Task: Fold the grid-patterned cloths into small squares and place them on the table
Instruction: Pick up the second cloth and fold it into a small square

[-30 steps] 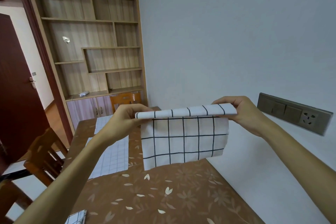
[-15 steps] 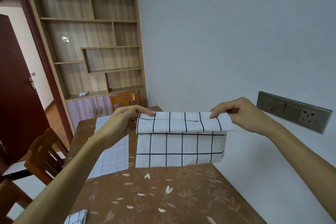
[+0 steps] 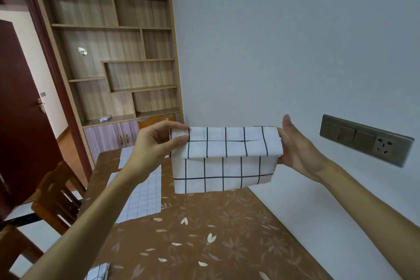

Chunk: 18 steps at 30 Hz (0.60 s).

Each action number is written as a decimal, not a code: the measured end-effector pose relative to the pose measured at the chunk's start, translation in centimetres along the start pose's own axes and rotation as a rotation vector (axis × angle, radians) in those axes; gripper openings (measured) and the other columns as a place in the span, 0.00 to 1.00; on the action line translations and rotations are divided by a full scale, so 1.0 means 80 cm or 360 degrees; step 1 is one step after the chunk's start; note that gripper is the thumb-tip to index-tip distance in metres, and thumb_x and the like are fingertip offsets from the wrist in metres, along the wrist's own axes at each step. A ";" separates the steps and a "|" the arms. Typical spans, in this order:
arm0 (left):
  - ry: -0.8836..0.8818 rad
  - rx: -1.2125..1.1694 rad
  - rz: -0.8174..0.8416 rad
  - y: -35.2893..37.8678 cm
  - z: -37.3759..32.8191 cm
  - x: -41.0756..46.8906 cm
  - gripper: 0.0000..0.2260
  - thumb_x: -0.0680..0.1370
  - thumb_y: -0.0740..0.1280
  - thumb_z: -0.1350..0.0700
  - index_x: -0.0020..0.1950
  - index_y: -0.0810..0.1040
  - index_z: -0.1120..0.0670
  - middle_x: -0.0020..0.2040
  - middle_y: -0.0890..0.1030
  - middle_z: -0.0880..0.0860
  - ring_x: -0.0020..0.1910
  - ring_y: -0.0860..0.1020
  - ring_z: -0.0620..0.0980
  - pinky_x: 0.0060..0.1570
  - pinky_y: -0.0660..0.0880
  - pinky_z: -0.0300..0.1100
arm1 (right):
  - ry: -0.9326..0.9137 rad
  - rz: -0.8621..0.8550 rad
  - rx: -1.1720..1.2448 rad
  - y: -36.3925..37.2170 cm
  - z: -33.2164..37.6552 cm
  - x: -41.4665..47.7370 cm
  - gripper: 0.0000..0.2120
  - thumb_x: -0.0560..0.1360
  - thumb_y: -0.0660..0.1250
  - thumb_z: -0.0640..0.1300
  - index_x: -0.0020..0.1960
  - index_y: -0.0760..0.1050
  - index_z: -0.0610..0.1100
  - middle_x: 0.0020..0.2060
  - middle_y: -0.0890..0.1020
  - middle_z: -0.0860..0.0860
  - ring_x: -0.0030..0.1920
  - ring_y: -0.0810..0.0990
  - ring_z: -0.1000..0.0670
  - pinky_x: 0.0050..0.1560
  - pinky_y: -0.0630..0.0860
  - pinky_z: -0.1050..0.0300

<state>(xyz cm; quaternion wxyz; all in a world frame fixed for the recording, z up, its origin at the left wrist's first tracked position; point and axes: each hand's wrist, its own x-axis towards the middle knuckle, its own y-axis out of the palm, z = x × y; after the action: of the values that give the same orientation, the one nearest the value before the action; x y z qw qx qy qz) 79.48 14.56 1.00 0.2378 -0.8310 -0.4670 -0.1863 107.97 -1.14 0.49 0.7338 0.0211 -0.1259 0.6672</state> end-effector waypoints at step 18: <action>-0.0334 0.0025 0.0250 -0.009 0.007 -0.016 0.19 0.69 0.74 0.55 0.60 0.80 0.50 0.50 0.88 0.53 0.49 0.87 0.55 0.45 0.85 0.47 | -0.0061 -0.0318 -0.0106 0.009 -0.001 0.001 0.18 0.68 0.76 0.43 0.58 0.81 0.47 0.51 0.88 0.52 0.52 0.87 0.50 0.49 0.83 0.56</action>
<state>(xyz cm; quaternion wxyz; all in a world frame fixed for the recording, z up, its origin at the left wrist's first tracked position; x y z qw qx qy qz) 78.31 14.35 0.00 0.2080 -0.8781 -0.4243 -0.0754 107.27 -0.97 0.33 0.7945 0.0218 -0.1592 0.5856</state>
